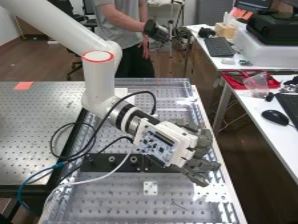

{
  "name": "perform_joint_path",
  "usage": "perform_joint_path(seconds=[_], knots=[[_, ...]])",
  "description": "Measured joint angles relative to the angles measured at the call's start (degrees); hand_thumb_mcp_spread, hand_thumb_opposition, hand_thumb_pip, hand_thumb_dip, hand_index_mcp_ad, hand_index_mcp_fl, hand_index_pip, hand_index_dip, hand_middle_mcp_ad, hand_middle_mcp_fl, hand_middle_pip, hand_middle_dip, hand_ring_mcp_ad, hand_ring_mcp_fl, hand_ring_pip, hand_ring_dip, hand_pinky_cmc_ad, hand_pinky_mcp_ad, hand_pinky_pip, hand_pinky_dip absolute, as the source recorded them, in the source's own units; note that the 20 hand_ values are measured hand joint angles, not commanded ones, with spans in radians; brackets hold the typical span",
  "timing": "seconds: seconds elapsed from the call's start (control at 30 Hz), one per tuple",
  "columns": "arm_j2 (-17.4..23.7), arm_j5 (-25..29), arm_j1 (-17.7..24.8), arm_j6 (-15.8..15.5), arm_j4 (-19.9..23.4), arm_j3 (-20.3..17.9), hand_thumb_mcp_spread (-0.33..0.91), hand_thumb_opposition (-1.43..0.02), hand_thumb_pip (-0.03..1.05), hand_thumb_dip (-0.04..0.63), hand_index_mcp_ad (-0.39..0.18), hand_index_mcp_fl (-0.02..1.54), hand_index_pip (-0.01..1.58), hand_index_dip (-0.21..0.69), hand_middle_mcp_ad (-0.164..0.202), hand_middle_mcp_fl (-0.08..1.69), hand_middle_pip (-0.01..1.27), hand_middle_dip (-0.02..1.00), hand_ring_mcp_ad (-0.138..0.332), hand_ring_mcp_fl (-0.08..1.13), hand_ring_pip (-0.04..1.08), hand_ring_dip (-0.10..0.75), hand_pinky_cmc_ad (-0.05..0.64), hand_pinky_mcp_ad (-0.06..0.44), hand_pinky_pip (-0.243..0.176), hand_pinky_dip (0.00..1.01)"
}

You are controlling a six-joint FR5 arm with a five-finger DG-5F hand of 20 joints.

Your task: Grab the chopstick and place it in the clear container

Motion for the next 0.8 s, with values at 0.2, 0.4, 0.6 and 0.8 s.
perform_joint_path(seconds=[0.2, 0.4, 0.6, 0.8], knots=[[0.00, 0.74, 0.09, -1.89, 0.20, 0.17, 0.66, -0.99, 0.57, 0.281, -0.188, 0.61, 1.36, 0.019, 0.021, 0.87, 0.71, 0.65, 0.068, 0.51, 0.09, 0.545, 0.328, 0.232, -0.031, 0.18], [0.33, 1.83, 0.26, -6.86, 0.98, 0.57, 0.67, -1.01, 0.56, 0.281, -0.154, 0.75, 1.23, 0.019, 0.012, 0.93, 0.71, 0.65, 0.056, 0.63, 0.09, 0.545, 0.346, 0.229, -0.028, 0.18], [0.66, 0.88, 0.44, -15.03, 0.80, 2.38, 0.67, -1.05, 0.51, 0.281, -0.154, 0.92, 1.05, 0.010, 0.012, 1.04, 0.63, 0.62, 0.031, 0.69, 0.09, 0.545, 0.363, 0.230, -0.012, 0.18], [0.84, -1.37, 0.52, -20.97, -0.09, 5.59, 0.67, -1.08, 0.51, 0.281, -0.154, 1.01, 0.95, 0.003, 0.012, 1.10, 0.61, 0.60, 0.016, 0.74, 0.09, 0.541, 0.361, 0.230, 0.002, 0.18]])
